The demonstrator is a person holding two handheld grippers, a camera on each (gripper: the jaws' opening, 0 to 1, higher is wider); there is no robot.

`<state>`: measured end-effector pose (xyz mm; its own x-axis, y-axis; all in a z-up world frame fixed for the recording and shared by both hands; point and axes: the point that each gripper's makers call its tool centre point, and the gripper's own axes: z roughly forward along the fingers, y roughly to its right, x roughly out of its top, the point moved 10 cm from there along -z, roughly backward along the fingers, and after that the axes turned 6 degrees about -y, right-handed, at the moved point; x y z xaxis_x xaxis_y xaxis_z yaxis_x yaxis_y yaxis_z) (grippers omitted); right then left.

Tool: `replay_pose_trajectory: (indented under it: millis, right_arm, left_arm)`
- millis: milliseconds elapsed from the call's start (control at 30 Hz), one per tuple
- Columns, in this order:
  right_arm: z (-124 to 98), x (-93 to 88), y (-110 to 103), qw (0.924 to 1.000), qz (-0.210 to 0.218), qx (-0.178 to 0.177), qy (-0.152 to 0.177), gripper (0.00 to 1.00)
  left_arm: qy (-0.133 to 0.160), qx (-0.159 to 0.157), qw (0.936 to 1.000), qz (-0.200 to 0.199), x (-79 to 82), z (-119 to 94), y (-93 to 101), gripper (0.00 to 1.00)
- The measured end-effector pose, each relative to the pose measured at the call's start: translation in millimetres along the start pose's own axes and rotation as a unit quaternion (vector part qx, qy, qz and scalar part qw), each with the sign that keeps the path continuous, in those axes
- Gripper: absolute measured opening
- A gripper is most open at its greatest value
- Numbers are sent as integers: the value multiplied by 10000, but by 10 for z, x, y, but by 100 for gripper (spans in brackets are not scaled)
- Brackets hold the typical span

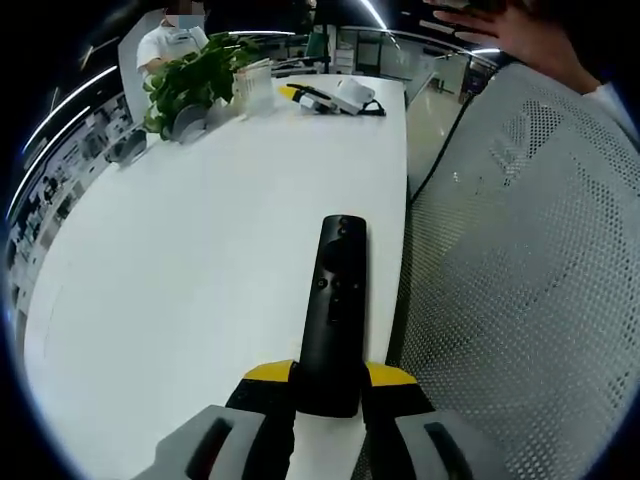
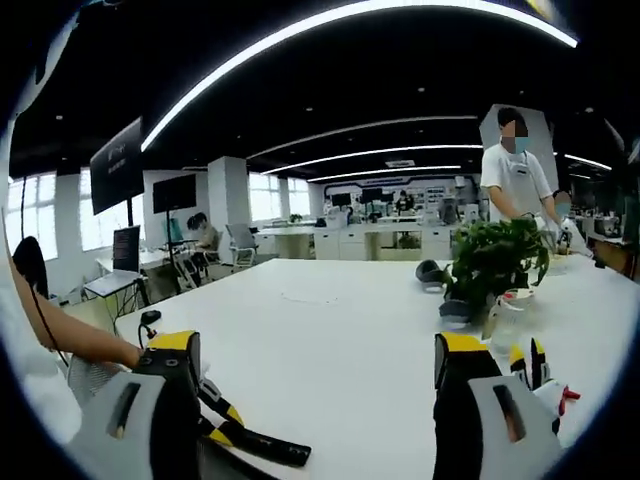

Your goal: Press the specified remote control buttons in sequence, fully releasing each button before pressing the next.

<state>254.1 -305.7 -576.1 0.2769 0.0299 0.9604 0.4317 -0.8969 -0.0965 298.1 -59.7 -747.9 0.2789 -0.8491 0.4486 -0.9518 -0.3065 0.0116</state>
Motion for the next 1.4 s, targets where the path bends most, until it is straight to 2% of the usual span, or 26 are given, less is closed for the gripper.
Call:
replay_pose_trajectory:
  millis: [33, 100, 267, 333, 533, 733, 967, 1233, 1300, 1333, 1400]
  right_arm:
    - [17, -34, 12, 9997, 194, -80, -95, 100]
    - [40, -44, 33, 9995, 280, -124, -113, 100]
    - [47, -24, 97, 9989, -29, -416, 217, 100]
    - [61, -54, 107, 9986, 0, -468, 239, 100]
    - [67, -74, 96, 9990, 0, -422, 123, 100]
    - [67, -90, 97, 9986, -96, -519, 52, 97]
    - [69, -103, 113, 9981, -112, -604, -34, 92]
    - [73, -115, 122, 9980, -77, -611, -111, 91]
    - [74, -118, 124, 9979, -86, -635, -134, 90]
    - [74, -118, 125, 9978, -89, -651, -134, 90]
    - [75, -120, 129, 9975, -94, -684, -148, 89]
  left_arm:
    - [1, 0, 10000, 1, -1, 1, -1, 25]
    - [3, -3, 10000, 7, -2, 2, -1, 25]
    - [4, -8, 10000, 14, -1, -1, -2, 25]
    - [6, -8, 10000, 8, -1, 0, -3, 25]
    - [-1, -11, 10000, 29, -1, -2, -5, 25]
    - [-22, -46, 9999, 112, 0, -5, -12, 25]
    - [-205, -139, 9996, 99, 49, -6, -38, 24]
    - [-529, -435, 9976, 75, 126, 0, -115, 23]
    - [-573, -377, 9976, 49, 142, 8, -149, 23]
    - [-620, -204, 9978, 125, 144, 7, -183, 23]
    - [-672, -121, 9974, 226, 149, 8, -224, 23]
